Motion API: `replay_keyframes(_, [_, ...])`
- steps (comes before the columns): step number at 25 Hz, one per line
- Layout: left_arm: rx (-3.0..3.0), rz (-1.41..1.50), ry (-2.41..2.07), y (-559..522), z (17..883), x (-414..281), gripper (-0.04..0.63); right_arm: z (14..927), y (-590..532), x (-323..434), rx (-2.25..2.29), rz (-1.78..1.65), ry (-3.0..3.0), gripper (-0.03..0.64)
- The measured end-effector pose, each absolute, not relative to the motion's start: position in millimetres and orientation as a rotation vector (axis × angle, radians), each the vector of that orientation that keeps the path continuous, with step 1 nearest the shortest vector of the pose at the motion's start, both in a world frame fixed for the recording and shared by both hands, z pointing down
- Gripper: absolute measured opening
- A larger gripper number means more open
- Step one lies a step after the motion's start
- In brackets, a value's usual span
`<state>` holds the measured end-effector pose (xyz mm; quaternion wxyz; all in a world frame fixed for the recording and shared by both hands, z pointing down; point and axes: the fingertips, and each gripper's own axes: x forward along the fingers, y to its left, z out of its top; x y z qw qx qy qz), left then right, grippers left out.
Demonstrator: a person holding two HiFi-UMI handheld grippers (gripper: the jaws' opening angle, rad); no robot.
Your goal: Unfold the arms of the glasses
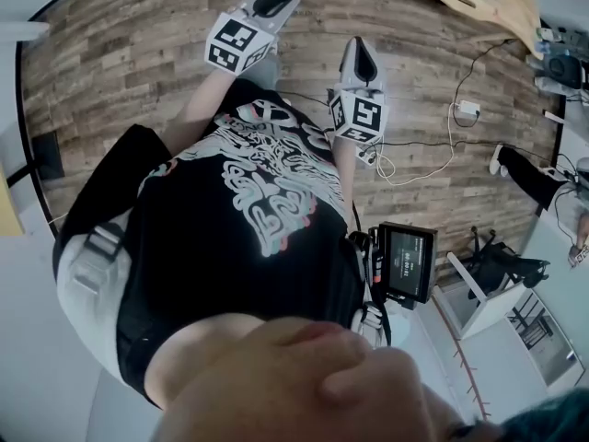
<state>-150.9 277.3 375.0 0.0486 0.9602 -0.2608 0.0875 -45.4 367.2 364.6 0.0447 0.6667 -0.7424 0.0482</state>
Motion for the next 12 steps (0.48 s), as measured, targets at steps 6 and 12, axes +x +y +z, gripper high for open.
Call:
replay_keyframes(6, [2.903,0.279,-0.866,238.9,384.2,-143.2,-0.011,374.5,339.3,-26.1,2.028,0.172,-2.252,0.000])
replay_keyframes(12, [2.881,0.249,-0.907,185.7,392.1,-128.3,-0.011,387.5,289.4,-3.3,2.017,0.174,-2.220,0.000])
